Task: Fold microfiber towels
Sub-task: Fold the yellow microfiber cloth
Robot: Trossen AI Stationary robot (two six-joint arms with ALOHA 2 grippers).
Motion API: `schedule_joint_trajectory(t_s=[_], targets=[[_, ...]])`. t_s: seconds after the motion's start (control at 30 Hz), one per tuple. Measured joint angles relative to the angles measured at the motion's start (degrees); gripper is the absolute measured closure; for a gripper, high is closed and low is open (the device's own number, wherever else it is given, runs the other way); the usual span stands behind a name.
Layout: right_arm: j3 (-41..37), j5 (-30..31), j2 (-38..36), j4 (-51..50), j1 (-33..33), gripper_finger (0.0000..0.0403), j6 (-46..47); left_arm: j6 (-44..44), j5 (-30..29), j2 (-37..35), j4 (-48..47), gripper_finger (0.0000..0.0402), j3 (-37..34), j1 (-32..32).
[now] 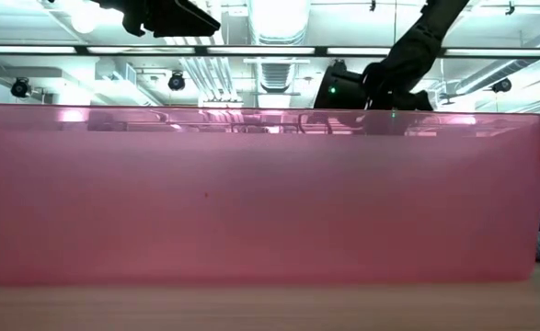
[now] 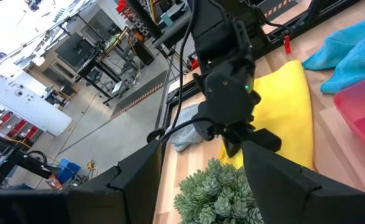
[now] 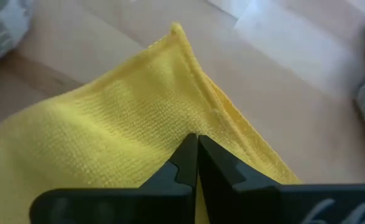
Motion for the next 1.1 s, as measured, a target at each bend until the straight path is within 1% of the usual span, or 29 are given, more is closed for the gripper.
schedule_joint_trajectory(t_s=[0.2, 0.33, 0.4, 0.47, 0.53, 0.7, 0.83, 0.93, 1.03, 1.1], targets=[[0.23, 3.20, -4.01, -1.58, -0.22, 0.0394, -2.53, 0.02, 0.00, 0.00, -0.03, 0.0190, 0.00, 0.00], [0.22, 3.32, -7.36, -4.86, 1.31, 0.0394, -1.88, 0.04, 0.00, 0.00, -0.05, 0.0190, 0.00, -0.01], [0.20, 0.26, -9.47, -7.65, 2.38, 0.0394, -0.81, 0.07, 0.00, 0.00, -0.02, 0.0190, 0.00, -0.01], [0.19, -5.06, -11.22, -11.61, 3.21, 0.0394, 0.67, 0.07, 0.00, 0.00, 0.00, 0.0190, 0.00, 0.00], [-0.64, -8.60, -12.19, -15.35, 4.12, 0.0394, 2.63, 0.07, 0.00, 0.00, -0.02, 0.0190, 0.00, 0.02], [-5.34, -11.43, -12.80, -21.80, 6.11, 0.0394, 8.02, 0.07, 0.00, 0.00, -0.04, 0.0190, 0.00, 0.02], [-9.48, -14.83, -13.32, -23.53, 6.32, 0.0394, 12.52, 0.07, 0.00, 0.00, -0.04, 0.0190, 0.00, 0.02], [-9.74, -15.70, -14.13, -27.48, 7.55, 0.0394, 15.18, 0.09, 0.00, 0.00, -0.04, 0.0190, 0.00, 0.01], [-8.50, -17.41, -16.11, -29.66, 9.12, 0.0394, 15.43, 0.06, 0.02, 0.00, 0.02, 0.0190, 0.00, 0.00], [-7.09, -16.06, -18.49, -30.42, 9.94, 0.0394, 15.14, 0.01, 0.02, 0.00, -0.04, 0.0190, 0.00, 0.00]])
